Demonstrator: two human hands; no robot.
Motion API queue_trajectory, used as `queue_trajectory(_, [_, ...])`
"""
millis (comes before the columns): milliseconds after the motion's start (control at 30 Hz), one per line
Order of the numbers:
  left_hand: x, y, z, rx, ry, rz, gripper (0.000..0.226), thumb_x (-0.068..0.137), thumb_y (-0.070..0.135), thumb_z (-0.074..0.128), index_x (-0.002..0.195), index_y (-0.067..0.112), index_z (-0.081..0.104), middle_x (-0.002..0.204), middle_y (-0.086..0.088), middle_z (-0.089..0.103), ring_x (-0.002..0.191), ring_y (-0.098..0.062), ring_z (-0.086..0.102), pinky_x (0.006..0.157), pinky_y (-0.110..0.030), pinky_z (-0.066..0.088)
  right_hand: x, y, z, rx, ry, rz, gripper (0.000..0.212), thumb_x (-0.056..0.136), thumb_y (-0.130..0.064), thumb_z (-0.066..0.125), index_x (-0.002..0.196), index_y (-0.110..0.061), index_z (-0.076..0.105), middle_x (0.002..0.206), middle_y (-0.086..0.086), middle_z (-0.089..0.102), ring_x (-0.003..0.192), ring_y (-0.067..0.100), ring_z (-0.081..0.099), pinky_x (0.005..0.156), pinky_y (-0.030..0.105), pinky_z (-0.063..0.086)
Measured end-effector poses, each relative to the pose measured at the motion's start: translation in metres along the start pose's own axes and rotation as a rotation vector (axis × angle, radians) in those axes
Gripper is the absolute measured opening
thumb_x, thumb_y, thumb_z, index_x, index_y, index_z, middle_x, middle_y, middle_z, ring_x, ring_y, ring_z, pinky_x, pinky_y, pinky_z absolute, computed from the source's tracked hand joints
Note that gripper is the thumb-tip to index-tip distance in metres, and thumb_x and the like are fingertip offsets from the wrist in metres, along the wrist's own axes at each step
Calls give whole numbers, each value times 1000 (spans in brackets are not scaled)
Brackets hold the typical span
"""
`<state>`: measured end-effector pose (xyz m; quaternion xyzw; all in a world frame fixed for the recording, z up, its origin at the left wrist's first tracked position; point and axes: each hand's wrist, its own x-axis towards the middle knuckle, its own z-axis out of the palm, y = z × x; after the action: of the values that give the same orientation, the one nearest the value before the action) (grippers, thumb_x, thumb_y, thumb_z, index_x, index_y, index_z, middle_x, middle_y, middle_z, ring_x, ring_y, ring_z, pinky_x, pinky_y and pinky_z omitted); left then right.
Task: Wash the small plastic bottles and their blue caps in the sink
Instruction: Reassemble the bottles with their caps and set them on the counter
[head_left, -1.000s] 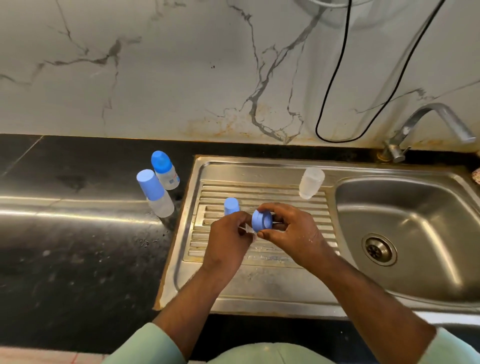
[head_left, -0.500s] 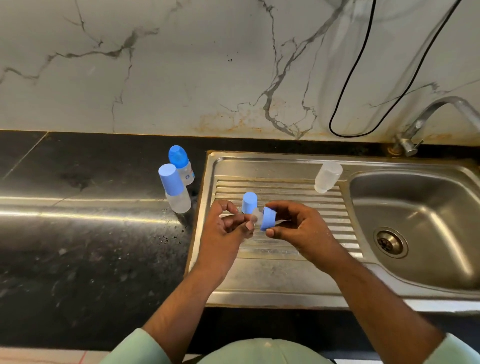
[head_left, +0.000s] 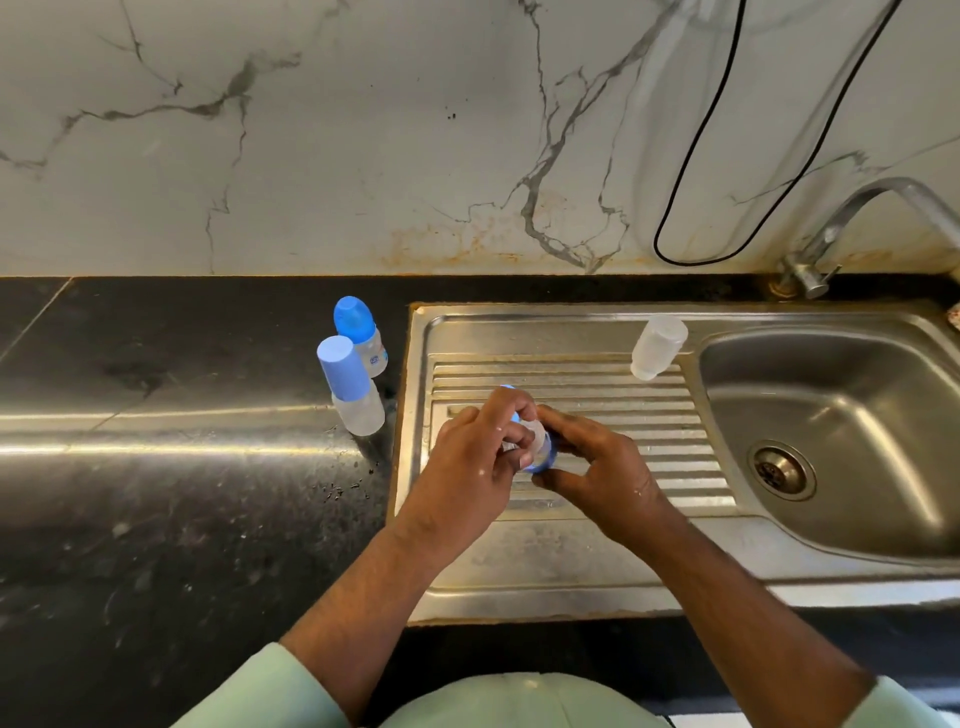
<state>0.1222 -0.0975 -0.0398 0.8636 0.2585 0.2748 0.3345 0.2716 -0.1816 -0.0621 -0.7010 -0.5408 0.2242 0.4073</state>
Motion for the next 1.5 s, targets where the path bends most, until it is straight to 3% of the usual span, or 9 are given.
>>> queue_trajectory(200, [0, -9, 1, 6, 20, -15, 53, 85, 1, 72, 113, 33, 40, 99, 3, 71, 93, -12, 65, 82, -38, 58, 3, 3, 2, 117, 56, 54, 58, 72, -4, 82, 125, -21, 64, 113, -14, 65, 104, 0, 63, 92, 16, 50])
queue_trajectory(367, [7, -10, 1, 69, -123, 10, 53, 90, 6, 68, 126, 33, 40, 106, -4, 71, 98, -16, 64, 90, -38, 54, 4, -4, 0, 43, 48, 82, 64, 74, -12, 82, 108, -56, 52, 102, -37, 57, 98, -18, 51, 78, -1, 37])
queue_trajectory(500, [9, -10, -1, 195, -78, 33, 43, 92, 6, 65, 126, 26, 50, 106, 1, 72, 104, -17, 59, 92, -27, 28, 2, -3, 0, 38, 11, 100, 63, 74, -13, 83, 109, -54, 50, 98, -34, 55, 91, -13, 49, 71, 0, 36])
queue_trajectory(633, [7, -6, 10, 236, -72, 63, 54, 87, 6, 70, 115, 38, 37, 98, 3, 71, 95, -16, 61, 88, -26, 27, 0, -2, 4, 70, -29, 101, 61, 75, -7, 81, 112, -48, 55, 75, -31, 61, 69, -1, 56, 64, 11, 48])
queue_trajectory(767, [9, -6, 19, 255, 32, 26, 43, 77, 21, 82, 105, 32, 52, 94, 10, 68, 89, -9, 57, 86, -32, 30, -3, 1, 0, 171, -41, 155, 58, 76, -4, 80, 109, -45, 57, 91, -14, 69, 68, 12, 63, 68, 27, 59])
queue_trajectory(933, [18, 9, 15, -392, 127, -597, 28, 87, 28, 74, 111, 30, 61, 109, 8, 66, 92, -10, 64, 75, -25, 54, -4, 4, -19, 198, -55, 170, 55, 73, -10, 83, 105, -46, 56, 103, -16, 65, 78, 12, 66, 75, 31, 60])
queue_trajectory(1033, [16, 11, 23, -973, -112, -1078, 28, 102, 28, 53, 122, 11, 64, 105, -9, 74, 85, -26, 69, 70, -35, 53, -6, 3, -32, 241, -32, 173, 51, 69, -10, 86, 103, -39, 60, 96, -19, 66, 61, 6, 54, 61, 20, 52])
queue_trajectory(1200, [8, 31, 54, -1473, -106, -1134, 17, 93, 14, 55, 102, 5, 66, 80, -11, 66, 72, -21, 67, 62, -28, 53, -5, 4, -52, 257, -48, 200, 64, 69, -4, 83, 117, -40, 60, 95, -17, 67, 54, 1, 50, 57, 13, 44])
queue_trajectory(1500, [25, 50, 82, -1063, 149, -1161, 16, 96, 0, 53, 92, 5, 68, 75, -11, 68, 65, -16, 59, 60, -26, 49, -11, 7, -68, -109, -184, -81, 40, 82, -15, 77, 120, -18, 65, 106, -13, 58, 93, 1, 55, 80, 1, 39])
